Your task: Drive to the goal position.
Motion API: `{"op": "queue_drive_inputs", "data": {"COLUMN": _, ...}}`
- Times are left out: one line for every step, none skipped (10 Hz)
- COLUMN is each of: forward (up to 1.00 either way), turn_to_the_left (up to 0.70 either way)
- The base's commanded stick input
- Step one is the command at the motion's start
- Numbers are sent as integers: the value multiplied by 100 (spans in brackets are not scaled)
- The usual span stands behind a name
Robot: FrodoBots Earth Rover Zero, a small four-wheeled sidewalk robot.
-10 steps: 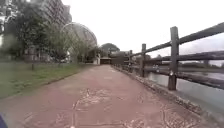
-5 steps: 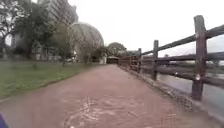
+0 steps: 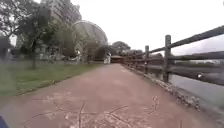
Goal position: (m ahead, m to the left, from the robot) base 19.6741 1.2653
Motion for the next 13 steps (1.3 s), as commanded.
{"op": "queue_drive_inputs", "data": {"forward": 100, "turn_to_the_left": -18}}
{"op": "queue_drive_inputs", "data": {"forward": 100, "turn_to_the_left": 0}}
{"op": "queue_drive_inputs", "data": {"forward": 100, "turn_to_the_left": 0}}
{"op": "queue_drive_inputs", "data": {"forward": 100, "turn_to_the_left": 0}}
{"op": "queue_drive_inputs", "data": {"forward": 100, "turn_to_the_left": 0}}
{"op": "queue_drive_inputs", "data": {"forward": 100, "turn_to_the_left": 0}}
{"op": "queue_drive_inputs", "data": {"forward": 100, "turn_to_the_left": 0}}
{"op": "queue_drive_inputs", "data": {"forward": 100, "turn_to_the_left": 0}}
{"op": "queue_drive_inputs", "data": {"forward": 100, "turn_to_the_left": 0}}
{"op": "queue_drive_inputs", "data": {"forward": 100, "turn_to_the_left": 0}}
{"op": "queue_drive_inputs", "data": {"forward": 100, "turn_to_the_left": 0}}
{"op": "queue_drive_inputs", "data": {"forward": 100, "turn_to_the_left": 0}}
{"op": "queue_drive_inputs", "data": {"forward": 100, "turn_to_the_left": 0}}
